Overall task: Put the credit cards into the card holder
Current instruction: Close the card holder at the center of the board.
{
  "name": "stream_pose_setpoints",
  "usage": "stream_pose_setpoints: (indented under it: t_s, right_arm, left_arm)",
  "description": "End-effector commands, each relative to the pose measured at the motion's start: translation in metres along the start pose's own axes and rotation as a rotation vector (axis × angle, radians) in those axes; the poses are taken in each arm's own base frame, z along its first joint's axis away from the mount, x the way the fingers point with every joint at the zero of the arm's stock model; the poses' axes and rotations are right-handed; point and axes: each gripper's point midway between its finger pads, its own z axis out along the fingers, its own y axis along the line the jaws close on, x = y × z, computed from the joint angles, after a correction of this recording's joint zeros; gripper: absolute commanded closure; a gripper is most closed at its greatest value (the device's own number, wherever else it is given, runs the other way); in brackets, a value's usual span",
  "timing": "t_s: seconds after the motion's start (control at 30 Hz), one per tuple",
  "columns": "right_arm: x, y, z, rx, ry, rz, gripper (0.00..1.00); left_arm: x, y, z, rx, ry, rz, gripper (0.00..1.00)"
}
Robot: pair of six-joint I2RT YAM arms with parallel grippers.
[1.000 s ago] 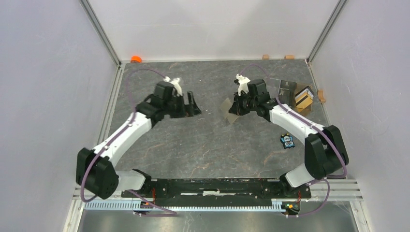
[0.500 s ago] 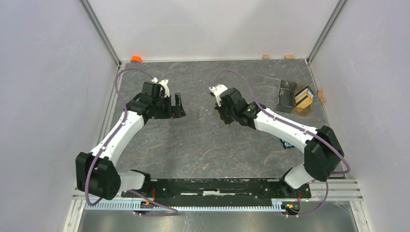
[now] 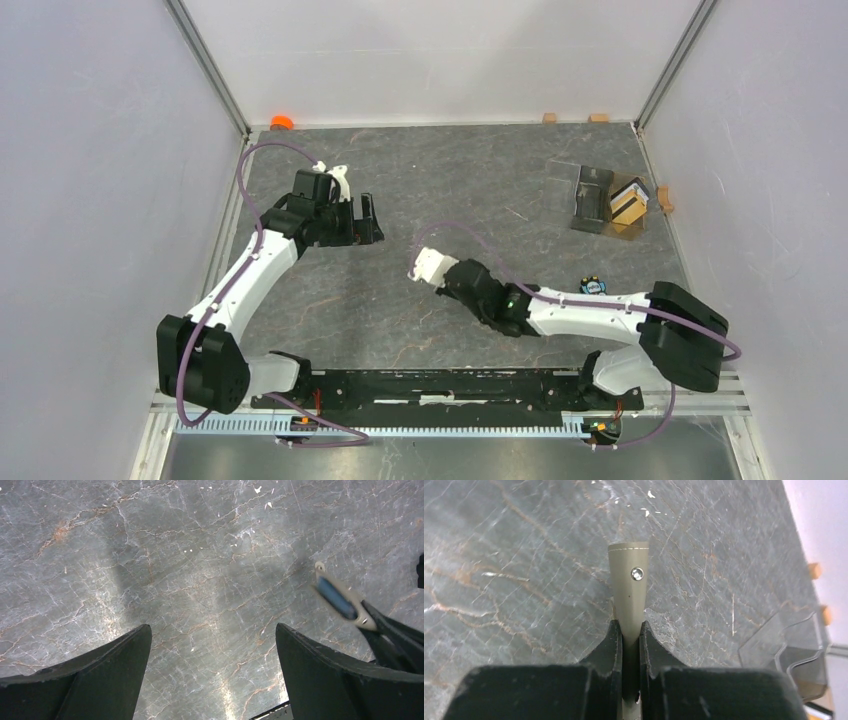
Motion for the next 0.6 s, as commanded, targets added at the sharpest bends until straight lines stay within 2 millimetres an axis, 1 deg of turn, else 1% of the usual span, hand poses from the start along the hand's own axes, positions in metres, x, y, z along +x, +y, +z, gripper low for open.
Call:
stream_pose_setpoints:
  t_s: [0.0, 0.03, 0.07, 0.1, 0.17, 0.2, 0.27, 0.33, 0.37, 0.43, 0.47, 0.57]
  right_arm:
    - [-0.022, 0.0, -0.005, 0.097, -0.077, -0.138, 1.0]
    - [-0.021, 0.007, -0.006, 0.079, -0.063, -0.152, 0.95]
    - [-0.018, 0.014, -0.007, 0.059, -0.043, -0.149, 0.84]
    - [-0.018, 0.021, -0.01, 0.034, -0.036, -0.134, 0.69]
    - [-0.017, 0.035, -0.017, -0.035, -0.035, -0.098, 0.51]
    - [-0.018, 0.042, -0.021, -0.073, -0.043, -0.072, 0.45]
    - [-0.013, 0.05, -0.034, -0.139, -0.036, 0.001, 0.33]
    - [-0.011, 0.05, -0.044, -0.154, -0.038, 0.108, 0.25]
    - [-0.008, 0.049, -0.049, -0.146, -0.024, 0.165, 0.23]
    - [-0.007, 0.045, -0.056, -0.126, 0.005, 0.302, 0.21]
    - [-0.007, 0.047, -0.06, -0.133, 0.018, 0.366, 0.21]
    - [-0.008, 0.06, -0.07, -0.201, 0.038, 0.518, 0.19]
  left_arm:
    - [-0.004, -0.008, -0.002, 0.055, -0.024, 0.043, 0.0]
    - [-0.003, -0.012, -0.002, 0.08, -0.022, 0.045, 0.0]
    - [-0.001, -0.016, -0.001, 0.107, -0.018, 0.045, 0.0]
    - [0.0, -0.02, -0.001, 0.13, -0.013, 0.045, 0.0]
    - [0.005, -0.03, 0.0, 0.178, 0.004, 0.041, 0.0]
    - [0.007, -0.036, 0.001, 0.198, 0.013, 0.039, 0.0]
    - [0.011, -0.047, 0.002, 0.23, 0.023, 0.035, 0.0]
    - [0.015, -0.059, 0.004, 0.256, 0.025, 0.02, 0.0]
    - [0.017, -0.066, 0.005, 0.276, 0.024, 0.011, 0.0]
    - [0.021, -0.08, 0.011, 0.316, 0.017, -0.006, 0.0]
    - [0.02, -0.086, 0.014, 0.335, 0.007, -0.014, 0.0]
    - [0.025, -0.102, 0.024, 0.378, 0.003, -0.023, 0.01]
